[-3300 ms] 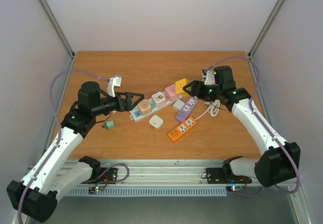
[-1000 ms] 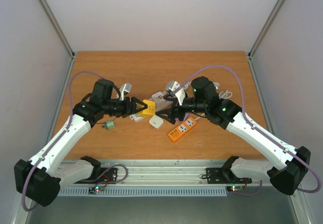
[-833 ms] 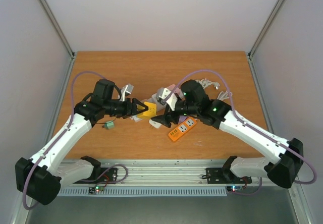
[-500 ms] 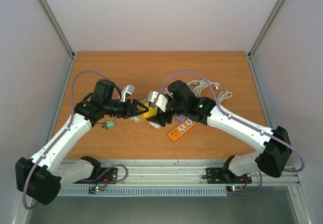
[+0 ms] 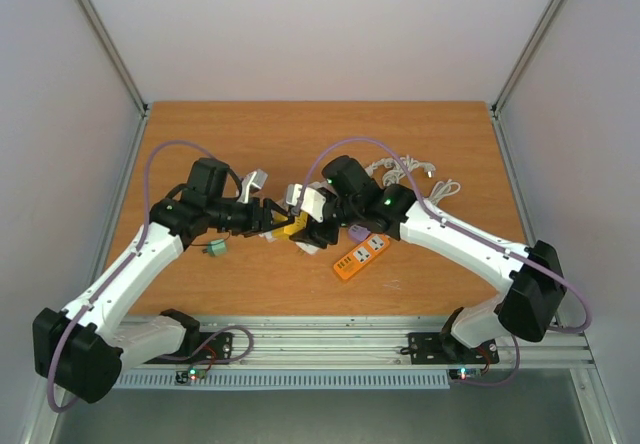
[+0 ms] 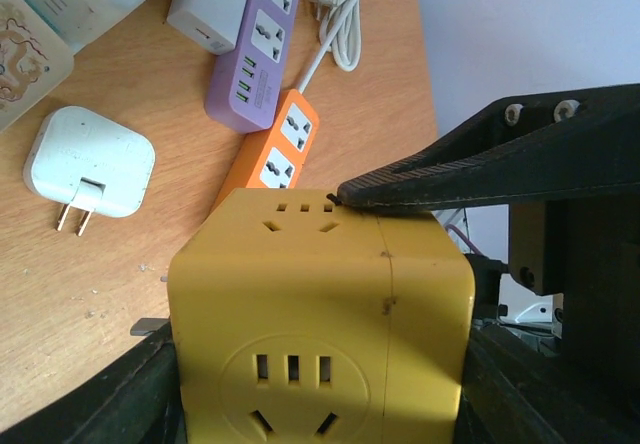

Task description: Insert the plug

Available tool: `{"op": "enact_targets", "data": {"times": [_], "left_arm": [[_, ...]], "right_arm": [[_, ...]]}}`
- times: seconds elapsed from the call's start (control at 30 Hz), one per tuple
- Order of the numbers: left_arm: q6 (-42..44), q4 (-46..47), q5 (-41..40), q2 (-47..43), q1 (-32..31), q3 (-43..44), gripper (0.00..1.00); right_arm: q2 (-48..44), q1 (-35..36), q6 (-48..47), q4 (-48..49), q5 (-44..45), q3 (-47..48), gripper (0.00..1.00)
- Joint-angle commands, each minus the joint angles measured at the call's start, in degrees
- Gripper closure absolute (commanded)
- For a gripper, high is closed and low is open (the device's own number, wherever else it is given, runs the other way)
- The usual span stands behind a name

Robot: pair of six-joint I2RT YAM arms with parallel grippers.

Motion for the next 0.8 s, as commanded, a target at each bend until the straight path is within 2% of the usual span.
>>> {"op": "enact_targets", "data": {"times": [0.0, 0.4, 0.47, 0.63, 0.7, 0.77], "left_arm": [[0.82, 3.62, 3.75, -0.66, -0.24, 0.45, 0.55], [-0.55, 5.18, 4.68, 0.34, -0.24, 0.72, 0.55], [-0.89, 5.48, 4.44, 0.29, -0.24, 0.63, 0.54], [-0.64, 4.46, 3.77, -0.18, -0.25, 1.08, 0.47], [0.34, 3.04, 0.26, -1.85, -0.25, 1.60, 0.38], [1.34, 1.39, -6.79, -4.84, -0.29, 1.73, 0.26]], "right_arm": [[1.81, 0.47, -0.82, -2.11, -2.99, 2.40, 0.30], [3.71, 0.47, 0.68, -1.59, -2.52, 3.18, 0.28], [3.54, 0.47, 1.02, -0.93, -1.49, 2.77, 0.32], [2.74, 0.45, 1.36, -0.30, 0.23, 1.96, 0.55], [1.20, 0.23, 2.54, 2.96, 1.96, -0.41, 0.60], [-0.60, -0.84, 3.89, 4.97, 2.25, -2.75, 0.63]]}}
